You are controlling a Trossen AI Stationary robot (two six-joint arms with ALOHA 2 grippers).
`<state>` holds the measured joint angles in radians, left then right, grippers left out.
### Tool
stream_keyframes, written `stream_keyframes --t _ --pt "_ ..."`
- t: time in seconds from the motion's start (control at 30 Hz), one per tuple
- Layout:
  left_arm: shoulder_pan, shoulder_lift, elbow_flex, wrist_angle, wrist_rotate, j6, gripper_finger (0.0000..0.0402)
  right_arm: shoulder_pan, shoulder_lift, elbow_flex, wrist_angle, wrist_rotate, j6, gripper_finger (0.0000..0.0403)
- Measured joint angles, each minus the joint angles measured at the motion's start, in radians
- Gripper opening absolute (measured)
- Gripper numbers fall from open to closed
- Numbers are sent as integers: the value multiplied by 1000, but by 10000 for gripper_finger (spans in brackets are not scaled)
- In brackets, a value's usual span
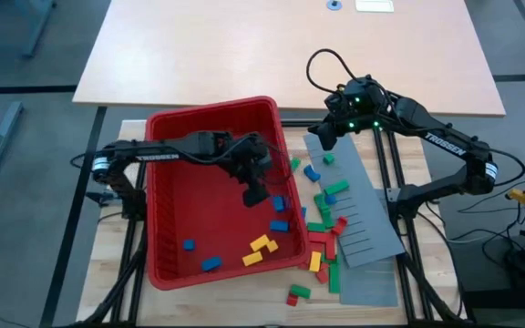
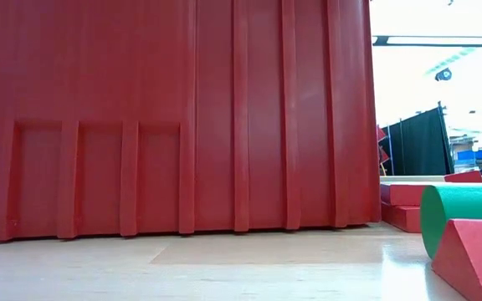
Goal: Sort blocks
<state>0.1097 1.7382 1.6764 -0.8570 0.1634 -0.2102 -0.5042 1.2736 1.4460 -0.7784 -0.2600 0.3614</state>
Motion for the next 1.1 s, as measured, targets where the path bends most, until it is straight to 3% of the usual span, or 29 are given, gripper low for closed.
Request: stream_keyframes --t 0.23,0.47,0.67,0.83,1.1 --pt "0 -163 -145 -24 -33 -16 313 0 0 0 -2 0 -21 0" --pt "-9 -414 -404 -37 -41 -97 313 0 0 0 0 0 -42 0" --pt "-40 -606 -608 -174 32 -42 313 0 0 0 0 0 -61 0" --pt "-93 -669 -714 -302 58 39 313 0 0 0 1 18 -67 0" --pt "-201 -659 -825 -295 127 118 313 0 0 0 0 53 -21 0"
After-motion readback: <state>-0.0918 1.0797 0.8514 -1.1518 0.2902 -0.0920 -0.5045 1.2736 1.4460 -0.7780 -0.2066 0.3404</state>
